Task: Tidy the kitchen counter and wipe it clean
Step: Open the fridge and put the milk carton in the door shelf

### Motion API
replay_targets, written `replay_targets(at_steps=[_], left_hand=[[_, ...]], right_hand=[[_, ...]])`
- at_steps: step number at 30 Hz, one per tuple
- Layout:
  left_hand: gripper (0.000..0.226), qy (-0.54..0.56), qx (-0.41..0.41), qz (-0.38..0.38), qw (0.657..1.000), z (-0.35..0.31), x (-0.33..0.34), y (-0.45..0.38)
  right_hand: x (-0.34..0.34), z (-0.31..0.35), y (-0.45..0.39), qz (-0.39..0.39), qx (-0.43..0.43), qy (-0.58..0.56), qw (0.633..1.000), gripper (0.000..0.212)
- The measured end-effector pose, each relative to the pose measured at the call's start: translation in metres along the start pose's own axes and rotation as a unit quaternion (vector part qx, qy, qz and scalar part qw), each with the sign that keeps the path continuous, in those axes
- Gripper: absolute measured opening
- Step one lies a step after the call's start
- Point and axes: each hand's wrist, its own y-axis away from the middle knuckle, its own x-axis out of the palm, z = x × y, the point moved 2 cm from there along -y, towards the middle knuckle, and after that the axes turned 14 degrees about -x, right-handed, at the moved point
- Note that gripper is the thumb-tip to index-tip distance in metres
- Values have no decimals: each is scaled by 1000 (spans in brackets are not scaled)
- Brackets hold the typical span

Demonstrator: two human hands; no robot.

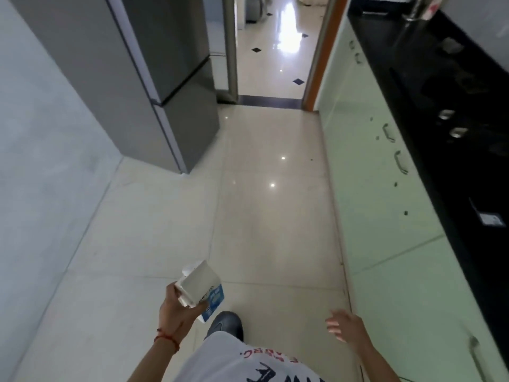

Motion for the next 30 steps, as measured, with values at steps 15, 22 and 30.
replay_targets(at_steps=[15,22,30], left_hand=[[58,43,-2,-53,998,-94,-84,-159],[69,79,-79,-101,989,-130,-109,-229],[60,115,-118,-173,971,-197,-152,-299]], right_hand=[[162,137,-97,66,-36,97,992,13],[250,238,-187,126,-55,148,979,16],[383,368,-257,248,-115,204,940,17]])
